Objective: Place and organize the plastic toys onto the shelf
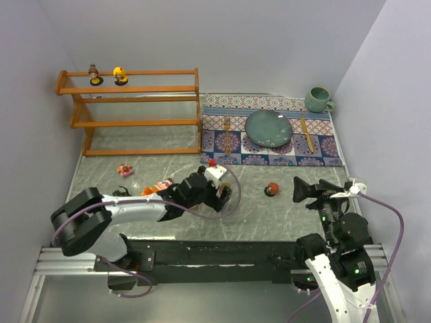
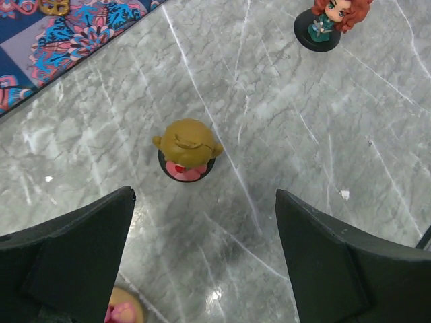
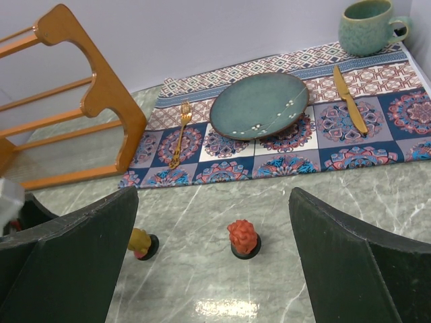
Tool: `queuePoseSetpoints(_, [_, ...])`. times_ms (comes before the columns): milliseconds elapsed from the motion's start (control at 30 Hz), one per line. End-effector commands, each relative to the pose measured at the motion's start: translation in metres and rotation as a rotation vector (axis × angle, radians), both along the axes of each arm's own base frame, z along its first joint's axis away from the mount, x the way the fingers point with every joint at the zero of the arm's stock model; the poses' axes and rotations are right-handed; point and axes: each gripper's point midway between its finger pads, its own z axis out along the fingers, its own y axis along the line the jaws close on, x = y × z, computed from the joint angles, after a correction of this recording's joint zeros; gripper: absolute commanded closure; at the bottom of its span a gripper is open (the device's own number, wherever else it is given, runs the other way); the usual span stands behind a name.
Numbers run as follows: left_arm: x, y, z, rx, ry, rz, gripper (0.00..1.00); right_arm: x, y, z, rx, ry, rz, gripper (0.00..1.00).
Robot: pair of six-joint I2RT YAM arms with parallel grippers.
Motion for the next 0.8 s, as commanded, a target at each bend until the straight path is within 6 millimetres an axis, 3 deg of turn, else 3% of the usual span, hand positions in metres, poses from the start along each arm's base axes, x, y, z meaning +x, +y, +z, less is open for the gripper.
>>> queuePoseSetpoints(0, [0.012,-0.018,0.021,-0.117,-0.107,-0.005,0.10,-0.035,-0.009,0.037,0.057,-0.229,0.002,0.00])
queuePoseSetpoints(600, [0.031,-0.023,-0.019,-0.055,-0.133,0.050,0.32,-0.035,-0.009,0.037,0.054,-0.231,0.007,0.00])
queuePoseSetpoints(767, [0.034,-0.023,-0.024,-0.049,-0.136,0.059,0.33,-0.034,-0.008,0.036,0.051,-0.227,0.008,0.00])
